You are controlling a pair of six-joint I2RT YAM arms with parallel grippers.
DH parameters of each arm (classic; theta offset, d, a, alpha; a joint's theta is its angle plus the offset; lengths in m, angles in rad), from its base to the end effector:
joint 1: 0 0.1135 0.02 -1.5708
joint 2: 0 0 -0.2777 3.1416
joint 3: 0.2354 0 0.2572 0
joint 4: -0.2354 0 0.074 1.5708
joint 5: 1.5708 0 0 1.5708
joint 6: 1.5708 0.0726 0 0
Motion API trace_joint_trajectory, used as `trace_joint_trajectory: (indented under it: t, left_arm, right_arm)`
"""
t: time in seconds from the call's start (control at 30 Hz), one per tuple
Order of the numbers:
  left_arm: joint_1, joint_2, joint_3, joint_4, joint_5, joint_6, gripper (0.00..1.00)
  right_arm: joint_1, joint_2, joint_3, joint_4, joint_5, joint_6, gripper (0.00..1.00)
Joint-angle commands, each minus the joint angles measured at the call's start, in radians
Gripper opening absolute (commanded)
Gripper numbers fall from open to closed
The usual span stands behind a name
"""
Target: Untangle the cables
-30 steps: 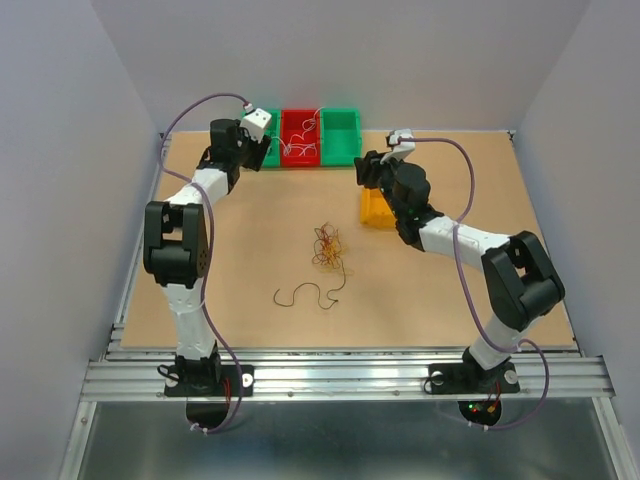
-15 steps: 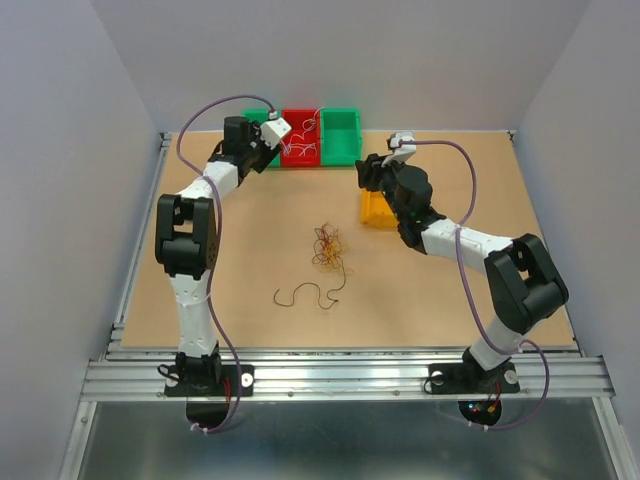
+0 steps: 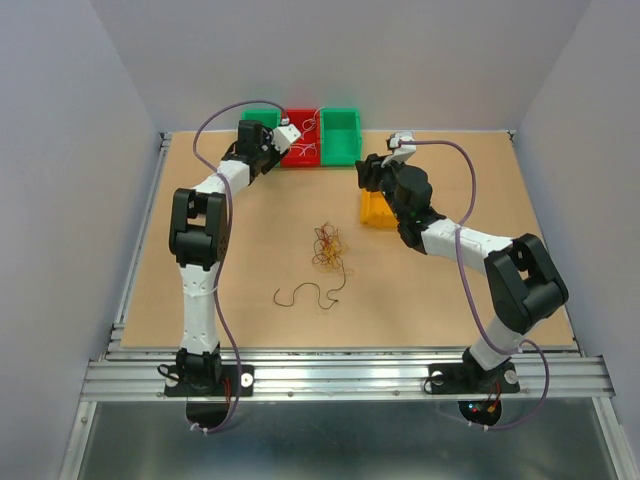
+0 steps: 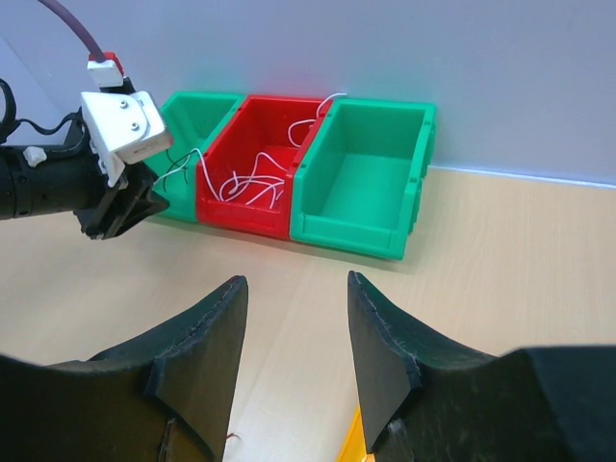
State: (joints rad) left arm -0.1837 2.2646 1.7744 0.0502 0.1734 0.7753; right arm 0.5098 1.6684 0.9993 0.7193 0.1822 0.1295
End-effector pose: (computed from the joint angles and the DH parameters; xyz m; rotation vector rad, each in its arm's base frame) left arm 0.5661 -0.1179 0.2002 1.0239 1.7292 0.2043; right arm 0.3780 0.1962 0.2891 -0.1445 1.5261 0.3718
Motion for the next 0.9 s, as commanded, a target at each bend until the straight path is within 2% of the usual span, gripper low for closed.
trace_joint_trajectory:
  t: [0.0,0.17,0.3,0.37,0.57,0.87]
  left_arm:
    - [-0.003,-0.010,0.065,0.030,-0.064,0.010,0.45]
    - [-0.003,-0.005,0.056,0.051,-0.103,0.005,0.14]
    - [-0.003,-0.037,0.019,0.079,-0.094,-0.001,0.11]
    - [-0.005,-0.056,0.007,0.086,-0.094,-0.001,0.02]
    - [-0.005,-0.092,0.013,0.089,-0.101,-0.014,0.00]
    - [-0.010,-0.160,-0.024,0.227,-0.193,-0.091,0.00]
  right_arm:
    - [-0.007,-0.024,-0.005,0.052,-0.012,-0.007,0.52]
    - [-0.007,-0.012,0.004,0.052,-0.021,0.001,0.51]
    - [-0.007,-0.004,0.009,0.052,-0.027,0.002,0.51]
    - [-0.007,-0.001,0.010,0.052,-0.024,0.002,0.50]
    - [-0.007,0.004,0.013,0.052,-0.024,0.004,0.50]
    - [-0.007,0.007,0.018,0.052,-0.029,0.009,0.50]
